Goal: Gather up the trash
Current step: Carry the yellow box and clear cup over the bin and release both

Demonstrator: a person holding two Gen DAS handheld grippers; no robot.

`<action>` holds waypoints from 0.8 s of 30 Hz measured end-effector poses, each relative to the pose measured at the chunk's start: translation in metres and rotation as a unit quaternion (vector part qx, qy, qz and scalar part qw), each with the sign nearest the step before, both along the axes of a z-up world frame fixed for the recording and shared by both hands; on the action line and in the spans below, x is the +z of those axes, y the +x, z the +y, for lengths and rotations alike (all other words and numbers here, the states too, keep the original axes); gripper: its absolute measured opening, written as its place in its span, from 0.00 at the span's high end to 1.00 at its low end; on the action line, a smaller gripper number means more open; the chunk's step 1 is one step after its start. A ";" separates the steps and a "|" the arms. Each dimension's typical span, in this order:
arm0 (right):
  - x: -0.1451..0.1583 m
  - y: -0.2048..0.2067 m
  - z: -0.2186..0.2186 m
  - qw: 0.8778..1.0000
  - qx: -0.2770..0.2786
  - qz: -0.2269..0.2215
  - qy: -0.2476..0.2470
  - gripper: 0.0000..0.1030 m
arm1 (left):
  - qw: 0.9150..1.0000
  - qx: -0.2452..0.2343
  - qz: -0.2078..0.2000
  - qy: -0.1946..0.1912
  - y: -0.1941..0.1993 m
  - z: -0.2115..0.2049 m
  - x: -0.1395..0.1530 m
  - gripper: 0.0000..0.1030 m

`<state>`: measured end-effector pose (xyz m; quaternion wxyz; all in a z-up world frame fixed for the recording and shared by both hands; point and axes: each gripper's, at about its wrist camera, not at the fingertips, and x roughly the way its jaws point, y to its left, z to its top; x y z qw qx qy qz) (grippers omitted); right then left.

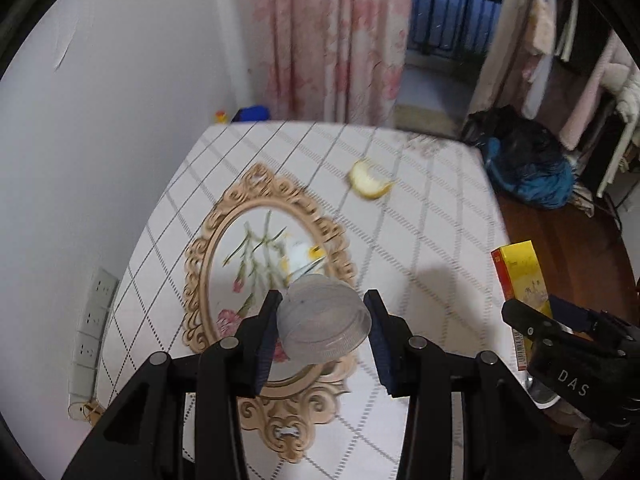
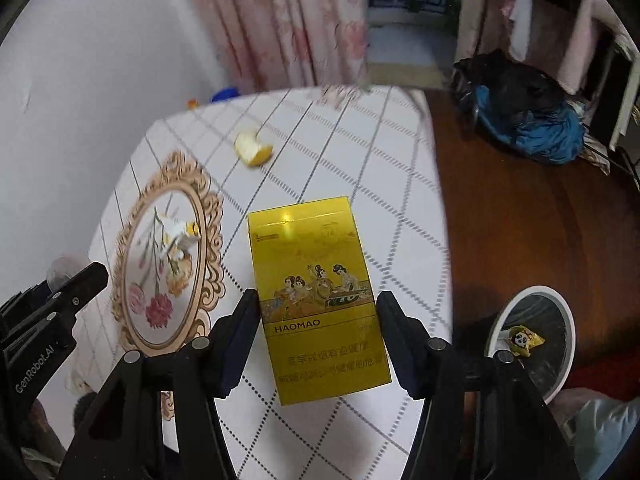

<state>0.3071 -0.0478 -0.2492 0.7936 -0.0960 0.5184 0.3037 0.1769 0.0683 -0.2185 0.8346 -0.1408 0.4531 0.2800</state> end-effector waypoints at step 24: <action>-0.035 0.104 -0.351 0.960 -0.275 0.054 0.012 0.41 | 0.961 -0.243 0.033 -0.127 0.189 -0.250 -0.042 0.63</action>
